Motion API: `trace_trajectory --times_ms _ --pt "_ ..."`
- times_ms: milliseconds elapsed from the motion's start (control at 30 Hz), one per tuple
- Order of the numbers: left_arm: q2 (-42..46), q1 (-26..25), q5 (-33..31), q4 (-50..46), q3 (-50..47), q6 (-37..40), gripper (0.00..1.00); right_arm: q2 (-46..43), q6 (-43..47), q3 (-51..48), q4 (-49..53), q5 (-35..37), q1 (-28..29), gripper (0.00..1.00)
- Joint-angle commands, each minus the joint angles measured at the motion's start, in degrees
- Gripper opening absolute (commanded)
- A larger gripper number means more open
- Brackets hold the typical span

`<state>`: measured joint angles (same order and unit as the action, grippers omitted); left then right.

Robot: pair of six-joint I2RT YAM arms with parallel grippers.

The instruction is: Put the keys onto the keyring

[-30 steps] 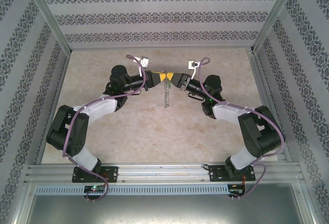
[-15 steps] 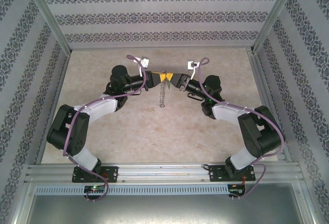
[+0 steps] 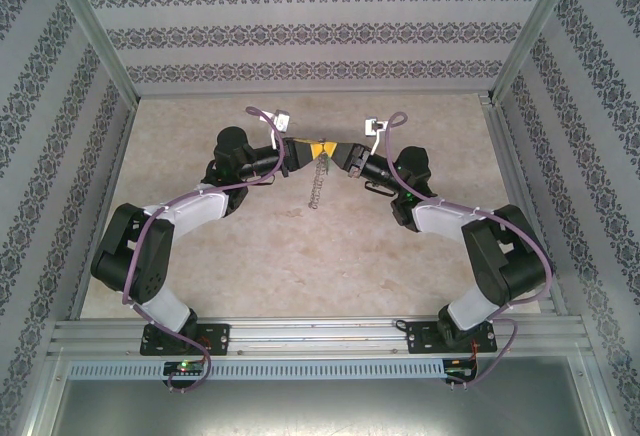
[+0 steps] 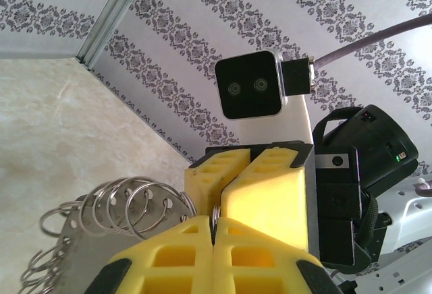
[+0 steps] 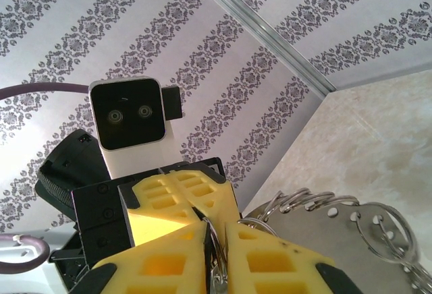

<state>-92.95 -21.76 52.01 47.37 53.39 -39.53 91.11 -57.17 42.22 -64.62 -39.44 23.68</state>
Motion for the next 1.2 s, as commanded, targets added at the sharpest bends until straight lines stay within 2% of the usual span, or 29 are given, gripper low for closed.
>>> trace_trajectory --times_ms 0,133,300,467,667,867,1000,1167 --pt "0.19 -0.59 0.20 4.12 1.63 0.12 0.00 1.19 -0.37 0.84 -3.80 -1.91 0.94 0.11" --pt "0.38 -0.57 0.16 4.02 1.56 0.11 0.00 1.66 -0.56 1.01 -4.28 -2.04 0.94 0.00" --pt "0.56 -0.61 0.11 3.18 1.83 0.42 0.00 1.79 -0.17 1.18 -3.82 -2.39 0.59 0.00" --pt "1.08 0.44 0.79 -0.46 3.26 1.86 0.26 1.56 1.42 1.88 -1.22 -4.82 -1.18 0.00" --pt "2.41 3.15 1.07 -3.15 4.15 3.02 0.39 1.44 3.24 3.95 2.94 -10.95 -4.94 0.00" --pt "1.73 3.95 3.83 -14.10 9.23 8.65 0.42 1.31 8.69 8.66 12.30 -17.31 -6.77 0.00" --pt "0.23 4.04 6.65 -19.62 12.60 11.82 0.42 0.83 16.46 12.87 24.05 -20.99 -6.96 0.00" --pt "-1.36 4.70 10.60 -30.84 17.58 16.94 0.36 0.82 25.79 18.34 37.94 -24.01 -7.57 0.00"
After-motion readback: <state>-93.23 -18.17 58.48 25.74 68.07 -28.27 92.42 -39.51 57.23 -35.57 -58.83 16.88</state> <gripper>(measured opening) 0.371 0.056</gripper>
